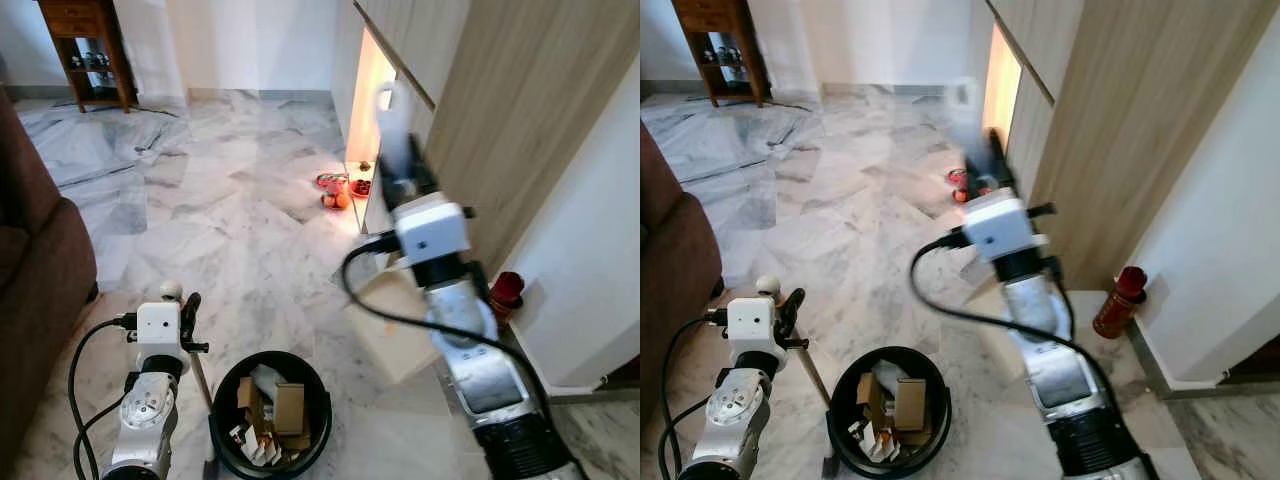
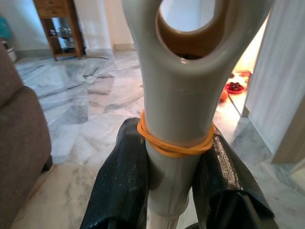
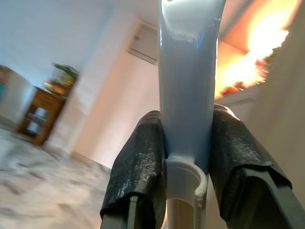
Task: Sweep floor
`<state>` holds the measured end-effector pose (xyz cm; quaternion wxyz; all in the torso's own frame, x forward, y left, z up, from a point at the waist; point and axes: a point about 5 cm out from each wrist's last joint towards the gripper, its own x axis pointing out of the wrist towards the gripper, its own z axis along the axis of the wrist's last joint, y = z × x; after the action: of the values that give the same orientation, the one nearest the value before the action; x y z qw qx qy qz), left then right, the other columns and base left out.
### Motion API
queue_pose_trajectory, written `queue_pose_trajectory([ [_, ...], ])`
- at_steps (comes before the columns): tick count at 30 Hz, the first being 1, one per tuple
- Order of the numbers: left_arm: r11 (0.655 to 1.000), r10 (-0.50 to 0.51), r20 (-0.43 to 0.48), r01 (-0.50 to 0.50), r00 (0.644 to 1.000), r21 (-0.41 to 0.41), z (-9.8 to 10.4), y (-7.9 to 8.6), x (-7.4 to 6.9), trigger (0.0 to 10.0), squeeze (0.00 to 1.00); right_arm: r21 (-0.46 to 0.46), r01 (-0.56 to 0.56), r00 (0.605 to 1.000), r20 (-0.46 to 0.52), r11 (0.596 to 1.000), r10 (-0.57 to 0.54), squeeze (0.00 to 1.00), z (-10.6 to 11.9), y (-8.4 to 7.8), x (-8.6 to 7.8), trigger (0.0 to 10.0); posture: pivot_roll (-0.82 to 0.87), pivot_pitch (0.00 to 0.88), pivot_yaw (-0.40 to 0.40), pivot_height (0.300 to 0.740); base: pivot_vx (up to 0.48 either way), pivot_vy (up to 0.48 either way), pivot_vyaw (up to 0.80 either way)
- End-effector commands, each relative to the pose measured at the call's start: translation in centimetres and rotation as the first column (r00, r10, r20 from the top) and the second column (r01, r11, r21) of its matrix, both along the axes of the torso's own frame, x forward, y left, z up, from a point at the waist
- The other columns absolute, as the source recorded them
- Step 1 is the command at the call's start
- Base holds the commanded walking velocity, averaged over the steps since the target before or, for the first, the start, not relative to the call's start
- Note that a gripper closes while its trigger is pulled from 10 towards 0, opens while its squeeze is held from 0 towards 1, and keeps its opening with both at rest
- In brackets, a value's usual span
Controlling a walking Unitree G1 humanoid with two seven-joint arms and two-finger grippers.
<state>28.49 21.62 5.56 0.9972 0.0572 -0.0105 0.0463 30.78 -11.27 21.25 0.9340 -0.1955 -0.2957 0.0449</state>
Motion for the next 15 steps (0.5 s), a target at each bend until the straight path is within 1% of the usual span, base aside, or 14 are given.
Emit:
queue_pose_trajectory([
  [1,1.000,-0.004,0.048,0.004,0.999,0.000,0.8,0.0,0.4,10.0,0.00,0.061,0.078,0.997,-0.016,0.995,-0.077,0.00,-0.1,-1.2,0.7,10.0,0.01,0.000,-0.057,0.740,0.000,0.000,0.00],
  [5,1.000,-0.005,0.047,0.005,0.999,0.002,0.8,0.0,0.3,10.0,0.00,0.138,0.143,0.986,-0.105,0.980,-0.129,0.00,-2.1,-2.6,1.3,10.0,0.02,0.000,-0.057,0.740,0.000,0.000,0.00],
  [6,1.000,-0.006,0.047,0.006,0.999,0.002,0.8,0.0,0.3,10.0,0.00,0.147,0.159,0.983,-0.120,0.976,-0.142,0.00,-2.5,-2.8,1.4,10.0,0.02,0.000,-0.057,0.740,0.000,0.000,0.00],
  [7,1.000,-0.007,0.049,0.007,0.999,0.002,0.7,0.1,0.2,10.0,0.00,0.163,0.188,0.974,-0.159,0.968,-0.162,0.00,-3.6,-3.4,1.6,10.0,0.03,0.000,-0.054,0.740,0.000,0.000,0.00],
  [8,1.000,-0.007,0.049,0.007,0.999,0.002,0.7,0.1,0.2,10.0,0.00,0.163,0.188,0.974,-0.159,0.968,-0.162,0.00,-3.6,-3.4,1.6,10.0,0.03,0.000,-0.054,0.740,0.000,0.000,0.00],
  [9,1.000,-0.007,0.046,0.007,0.999,0.004,0.7,0.2,0.0,10.0,0.00,0.175,0.208,0.965,-0.194,0.962,-0.174,0.00,-4.5,-3.9,1.8,10.0,0.03,0.000,-0.052,0.740,0.000,0.000,0.00],
  [10,1.000,-0.007,0.044,0.006,0.999,0.005,0.7,0.3,0.0,10.0,0.00,0.179,0.217,0.962,-0.207,0.960,-0.179,0.00,-4.8,-4.0,1.8,10.0,0.03,0.000,-0.051,0.740,0.000,0.000,0.00],
  [11,1.000,-0.007,0.043,0.007,0.999,0.007,0.6,0.3,0.0,10.0,0.00,0.175,0.226,0.957,-0.223,0.958,-0.185,0.00,-5.1,-4.1,1.9,10.0,0.03,0.000,-0.047,0.740,0.000,0.000,0.00],
  [15,1.000,-0.013,0.043,0.012,0.999,0.010,0.7,0.5,-0.2,10.0,0.00,0.104,0.237,0.954,-0.211,0.966,-0.212,0.00,-5.8,-4.3,2.1,10.0,0.03,0.000,-0.045,0.740,0.000,0.000,0.00],
])
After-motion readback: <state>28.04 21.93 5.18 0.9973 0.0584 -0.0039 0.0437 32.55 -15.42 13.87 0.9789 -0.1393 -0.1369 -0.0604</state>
